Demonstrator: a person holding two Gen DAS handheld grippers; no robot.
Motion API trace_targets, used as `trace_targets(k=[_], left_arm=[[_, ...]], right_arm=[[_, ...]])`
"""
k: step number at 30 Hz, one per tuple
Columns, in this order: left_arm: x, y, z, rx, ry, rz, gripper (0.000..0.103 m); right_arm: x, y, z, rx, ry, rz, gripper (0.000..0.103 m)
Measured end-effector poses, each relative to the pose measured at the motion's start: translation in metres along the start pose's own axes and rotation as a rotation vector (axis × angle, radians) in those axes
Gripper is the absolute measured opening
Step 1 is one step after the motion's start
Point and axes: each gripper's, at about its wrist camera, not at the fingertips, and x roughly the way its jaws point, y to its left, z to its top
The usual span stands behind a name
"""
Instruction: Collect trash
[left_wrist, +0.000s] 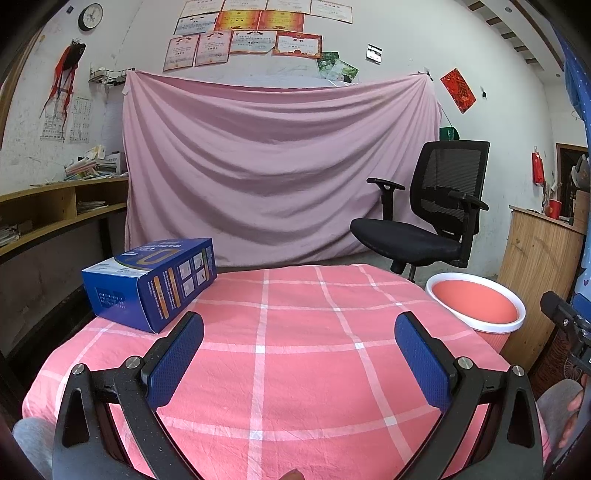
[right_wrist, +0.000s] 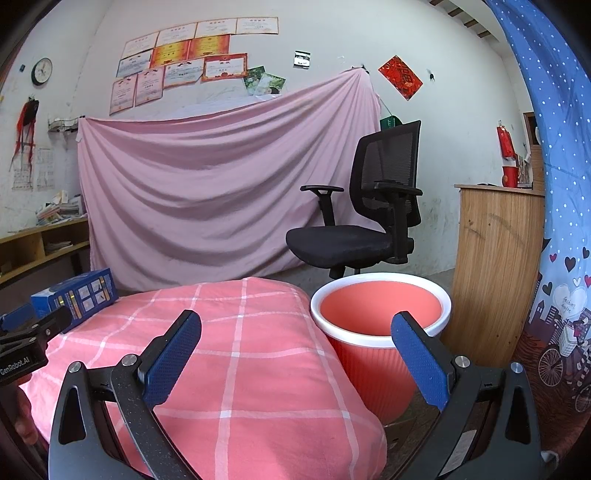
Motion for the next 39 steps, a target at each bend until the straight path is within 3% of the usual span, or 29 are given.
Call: trace_targets(k=[39], left_arm=[[-0.0017,-0.0011,0.0019,0.001,-0.003,0.0,0.101]], right_arm=[[0.0022,0.0032,-0.0013,0.0,0.008,0.008,0.103]])
